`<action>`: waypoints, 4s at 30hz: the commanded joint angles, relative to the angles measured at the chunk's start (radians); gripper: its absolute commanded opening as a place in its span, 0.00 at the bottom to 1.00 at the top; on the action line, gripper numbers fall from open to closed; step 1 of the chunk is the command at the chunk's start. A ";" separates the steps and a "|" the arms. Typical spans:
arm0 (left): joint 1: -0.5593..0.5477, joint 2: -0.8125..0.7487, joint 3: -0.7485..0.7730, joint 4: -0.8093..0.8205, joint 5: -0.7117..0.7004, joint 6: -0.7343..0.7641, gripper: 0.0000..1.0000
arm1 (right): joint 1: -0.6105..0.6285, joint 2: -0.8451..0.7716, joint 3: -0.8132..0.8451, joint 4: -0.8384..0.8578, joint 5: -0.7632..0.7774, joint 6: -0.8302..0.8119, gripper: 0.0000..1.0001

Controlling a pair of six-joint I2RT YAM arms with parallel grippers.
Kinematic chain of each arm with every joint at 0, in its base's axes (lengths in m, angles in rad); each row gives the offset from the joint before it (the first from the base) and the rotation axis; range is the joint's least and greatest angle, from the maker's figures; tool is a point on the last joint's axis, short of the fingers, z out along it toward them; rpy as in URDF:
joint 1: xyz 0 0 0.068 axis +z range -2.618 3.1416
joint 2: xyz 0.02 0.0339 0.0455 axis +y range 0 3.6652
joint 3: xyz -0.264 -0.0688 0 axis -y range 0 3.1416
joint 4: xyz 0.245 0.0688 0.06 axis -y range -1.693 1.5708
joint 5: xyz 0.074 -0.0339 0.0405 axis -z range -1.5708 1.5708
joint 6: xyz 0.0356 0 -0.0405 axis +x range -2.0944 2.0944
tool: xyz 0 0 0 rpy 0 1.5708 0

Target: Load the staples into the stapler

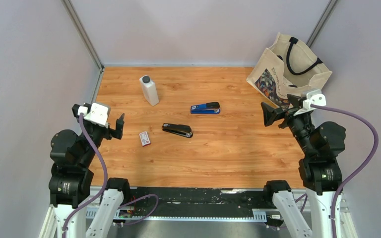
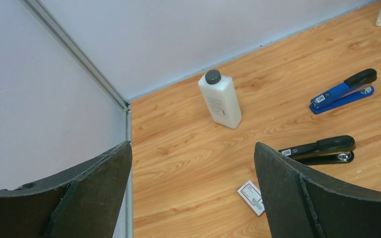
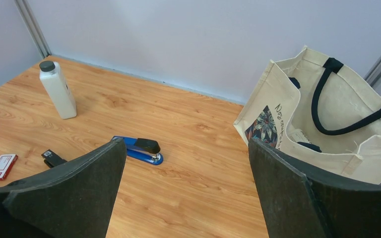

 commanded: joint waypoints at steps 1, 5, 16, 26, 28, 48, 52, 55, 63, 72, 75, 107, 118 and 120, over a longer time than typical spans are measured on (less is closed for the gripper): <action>0.008 -0.006 -0.003 -0.004 0.088 0.026 1.00 | 0.004 -0.012 -0.002 0.056 0.001 0.018 1.00; 0.008 0.007 -0.010 -0.035 0.200 0.088 1.00 | 0.006 -0.008 -0.024 0.044 -0.037 -0.095 1.00; -0.007 0.226 -0.017 0.005 0.328 0.141 1.00 | 0.004 -0.011 -0.130 -0.070 -0.065 -0.267 1.00; -0.241 0.628 0.048 0.137 0.249 0.214 1.00 | 0.006 0.022 -0.223 -0.007 -0.048 -0.310 1.00; -0.274 0.743 0.092 0.134 0.257 0.253 1.00 | 0.006 0.048 -0.240 0.001 -0.042 -0.325 1.00; -0.489 1.461 0.681 -0.043 0.414 0.466 1.00 | 0.032 0.229 -0.265 -0.033 -0.058 -0.404 1.00; -0.521 1.566 0.773 -0.069 0.378 0.494 1.00 | 0.049 0.238 -0.268 -0.036 -0.050 -0.417 1.00; -0.533 1.650 0.847 -0.086 0.357 0.495 1.00 | 0.063 0.246 -0.271 -0.036 -0.036 -0.428 1.00; -0.567 1.810 0.976 -0.121 0.340 0.515 0.98 | 0.118 0.276 -0.274 -0.038 0.007 -0.456 1.00; -0.584 1.883 1.039 -0.147 0.294 0.527 0.74 | 0.184 0.307 -0.274 -0.036 0.063 -0.476 1.00; -0.585 1.883 1.039 -0.156 0.291 0.532 0.65 | 0.199 0.315 -0.272 -0.035 0.088 -0.477 1.00; -0.618 1.770 1.051 -0.222 0.286 0.463 0.00 | 0.204 0.284 -0.259 -0.038 0.105 -0.456 1.00; -0.618 1.439 0.904 -0.311 0.423 0.330 0.00 | 0.192 0.232 -0.234 -0.096 -0.047 -0.440 1.00; -0.621 1.374 0.858 -0.340 0.458 0.313 0.00 | 0.193 0.213 -0.223 -0.116 -0.105 -0.439 1.00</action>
